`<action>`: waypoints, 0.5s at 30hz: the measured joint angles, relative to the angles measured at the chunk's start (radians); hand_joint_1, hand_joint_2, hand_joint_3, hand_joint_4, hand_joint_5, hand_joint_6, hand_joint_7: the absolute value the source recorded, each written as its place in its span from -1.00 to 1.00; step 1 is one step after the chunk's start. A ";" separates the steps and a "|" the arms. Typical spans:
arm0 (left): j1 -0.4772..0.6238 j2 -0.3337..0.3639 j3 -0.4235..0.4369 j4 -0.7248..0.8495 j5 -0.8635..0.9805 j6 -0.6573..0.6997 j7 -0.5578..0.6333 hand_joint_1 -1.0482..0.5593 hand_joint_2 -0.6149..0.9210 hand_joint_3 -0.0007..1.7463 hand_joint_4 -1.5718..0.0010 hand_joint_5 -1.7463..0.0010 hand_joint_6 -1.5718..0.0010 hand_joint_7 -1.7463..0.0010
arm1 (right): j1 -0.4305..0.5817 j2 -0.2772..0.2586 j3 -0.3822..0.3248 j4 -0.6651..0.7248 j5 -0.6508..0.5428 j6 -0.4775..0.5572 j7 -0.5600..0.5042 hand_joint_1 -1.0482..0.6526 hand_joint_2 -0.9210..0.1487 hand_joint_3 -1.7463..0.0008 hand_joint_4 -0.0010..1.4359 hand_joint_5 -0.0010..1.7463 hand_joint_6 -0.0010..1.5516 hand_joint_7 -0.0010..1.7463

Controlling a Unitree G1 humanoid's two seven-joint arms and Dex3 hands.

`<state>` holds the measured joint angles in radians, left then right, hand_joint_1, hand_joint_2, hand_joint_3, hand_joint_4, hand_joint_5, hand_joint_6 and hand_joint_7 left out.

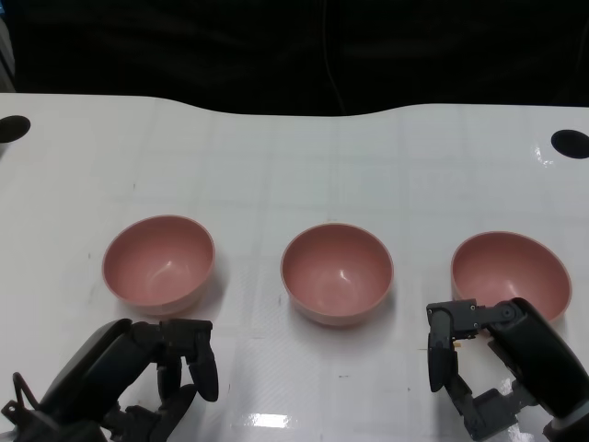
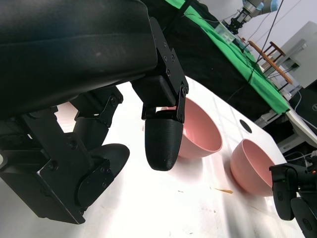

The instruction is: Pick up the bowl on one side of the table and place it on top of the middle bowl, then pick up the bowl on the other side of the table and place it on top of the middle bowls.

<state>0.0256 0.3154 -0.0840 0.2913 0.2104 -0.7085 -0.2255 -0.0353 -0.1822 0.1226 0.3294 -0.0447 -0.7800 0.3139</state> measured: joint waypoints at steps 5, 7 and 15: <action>0.000 0.000 0.000 0.000 0.000 0.000 0.000 0.38 0.16 0.68 -0.12 -0.88 -0.08 -0.59 | 0.000 0.000 0.000 0.000 0.000 0.000 0.000 0.55 0.58 -1.00 0.48 1.00 0.26 0.67; 0.000 0.000 0.000 0.000 0.000 0.000 0.000 0.38 0.16 0.67 -0.12 -0.88 -0.08 -0.59 | 0.000 0.000 0.000 0.000 0.000 0.000 0.000 0.55 0.58 -1.00 0.48 1.00 0.26 0.67; -0.003 0.000 0.000 0.000 0.001 0.000 0.000 0.38 0.18 0.65 -0.09 -0.87 -0.07 -0.56 | 0.000 0.000 0.000 0.000 0.000 0.000 0.000 0.55 0.58 -1.00 0.48 1.00 0.26 0.67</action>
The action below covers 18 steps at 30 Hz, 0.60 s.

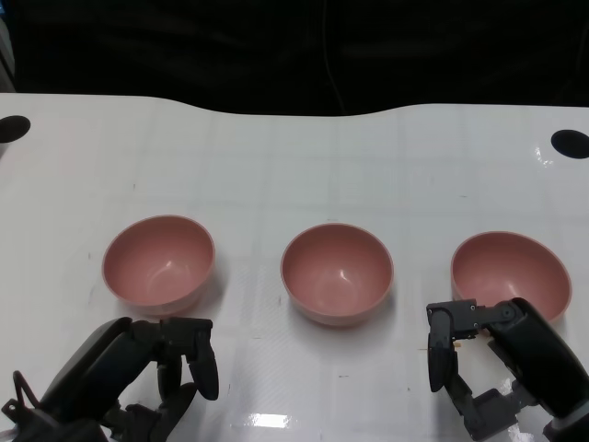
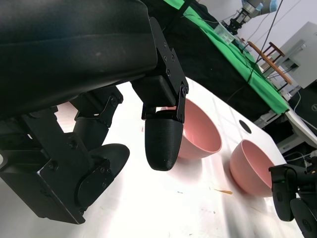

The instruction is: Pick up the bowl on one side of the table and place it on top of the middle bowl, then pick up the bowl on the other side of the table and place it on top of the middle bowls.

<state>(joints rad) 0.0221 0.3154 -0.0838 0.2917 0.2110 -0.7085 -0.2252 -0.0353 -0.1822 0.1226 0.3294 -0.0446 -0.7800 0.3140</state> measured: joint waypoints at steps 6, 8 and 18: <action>0.000 -0.004 0.006 0.000 -0.002 -0.002 0.027 0.40 0.31 0.49 -0.05 -0.76 -0.13 -0.26 | 0.000 0.000 0.000 0.000 -0.001 0.000 0.000 0.54 0.58 -1.00 0.49 0.99 0.26 0.68; 0.000 -0.007 0.007 0.001 -0.002 -0.002 0.032 0.36 0.37 0.34 -0.02 -0.53 -0.10 -0.04 | 0.000 0.000 0.000 0.000 -0.002 0.000 0.000 0.54 0.59 -1.00 0.49 0.99 0.26 0.67; 0.027 -0.040 0.047 -0.072 0.123 0.042 0.202 0.03 0.91 -0.79 0.25 -0.05 -0.06 0.85 | 0.000 0.000 0.000 -0.005 -0.005 0.001 -0.006 0.56 0.58 -1.00 0.48 0.99 0.25 0.66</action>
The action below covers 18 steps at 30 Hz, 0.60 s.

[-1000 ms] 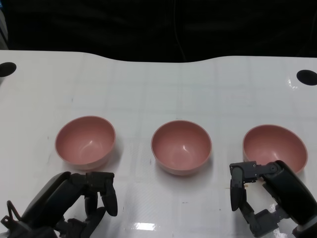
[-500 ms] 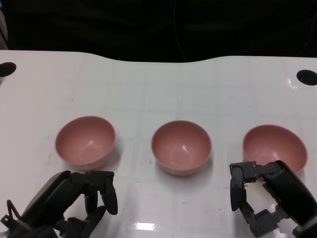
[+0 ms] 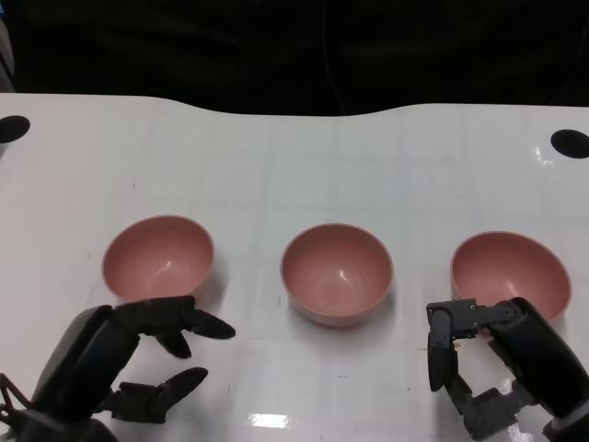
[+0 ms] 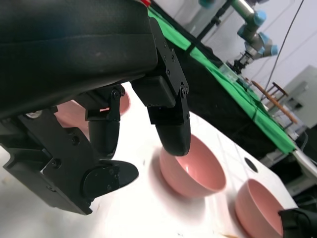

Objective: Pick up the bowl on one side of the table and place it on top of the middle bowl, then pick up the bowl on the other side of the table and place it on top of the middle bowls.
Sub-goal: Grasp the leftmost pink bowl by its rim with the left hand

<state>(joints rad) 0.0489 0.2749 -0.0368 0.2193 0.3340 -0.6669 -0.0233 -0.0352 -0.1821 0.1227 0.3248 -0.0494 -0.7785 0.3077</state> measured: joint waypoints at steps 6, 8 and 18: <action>0.030 0.000 0.006 -0.113 0.114 0.119 0.048 -0.10 0.97 -0.96 0.47 0.17 0.17 0.99 | 0.000 0.000 0.000 -0.006 0.001 0.002 0.000 0.56 0.59 -1.00 0.49 0.99 0.26 0.67; 0.044 0.001 0.011 -0.170 0.178 0.178 0.075 -0.16 0.97 -0.98 0.45 0.25 0.20 1.00 | 0.000 0.002 0.001 -0.005 0.002 0.002 0.000 0.56 0.59 -1.00 0.49 0.99 0.26 0.67; 0.059 -0.003 -0.008 -0.370 0.453 0.469 0.139 -0.26 0.90 -1.00 0.48 0.37 0.35 1.00 | 0.000 0.002 0.002 -0.006 -0.010 0.002 -0.006 0.51 0.58 -1.00 0.48 1.00 0.24 0.67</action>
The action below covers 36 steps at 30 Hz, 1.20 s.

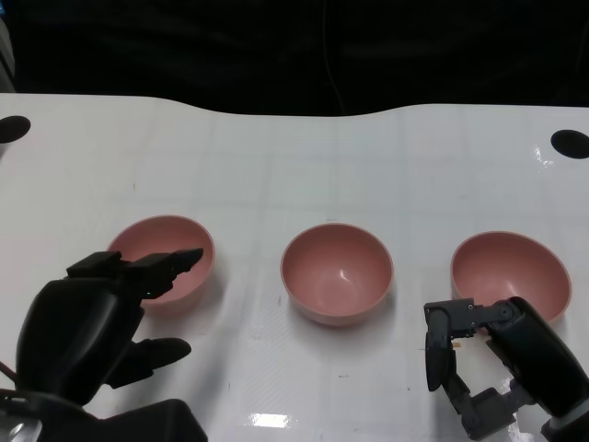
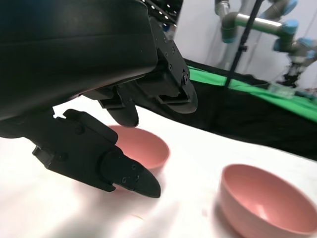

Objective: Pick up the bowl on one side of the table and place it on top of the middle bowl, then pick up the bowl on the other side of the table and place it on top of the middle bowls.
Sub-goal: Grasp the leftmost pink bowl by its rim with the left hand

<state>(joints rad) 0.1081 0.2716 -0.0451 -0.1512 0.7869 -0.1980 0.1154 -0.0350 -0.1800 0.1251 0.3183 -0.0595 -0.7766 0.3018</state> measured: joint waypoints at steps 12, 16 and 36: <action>-0.053 -0.011 -0.122 -0.053 0.200 0.299 -0.109 -0.33 0.95 -0.99 0.57 0.49 0.50 1.00 | 0.007 -0.002 -0.002 -0.015 0.003 0.000 0.001 0.50 0.58 -1.00 0.47 1.00 0.24 0.68; -0.105 -0.008 -0.165 -0.027 0.237 0.361 -0.163 -0.35 0.97 -1.00 0.50 0.59 0.48 0.99 | 0.009 -0.002 -0.002 -0.015 0.003 0.001 0.001 0.53 0.58 -1.00 0.47 1.00 0.23 0.67; -0.416 -0.002 -0.338 0.482 0.264 0.485 -0.165 -0.34 1.00 -0.87 0.23 0.85 0.38 0.98 | 0.014 -0.002 -0.001 -0.022 0.005 -0.001 0.002 0.47 0.58 -1.00 0.47 1.00 0.23 0.69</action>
<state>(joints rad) -0.3077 0.2700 -0.3836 0.3309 1.0505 0.2872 -0.0497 -0.0208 -0.1817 0.1237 0.2966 -0.0545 -0.7778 0.3036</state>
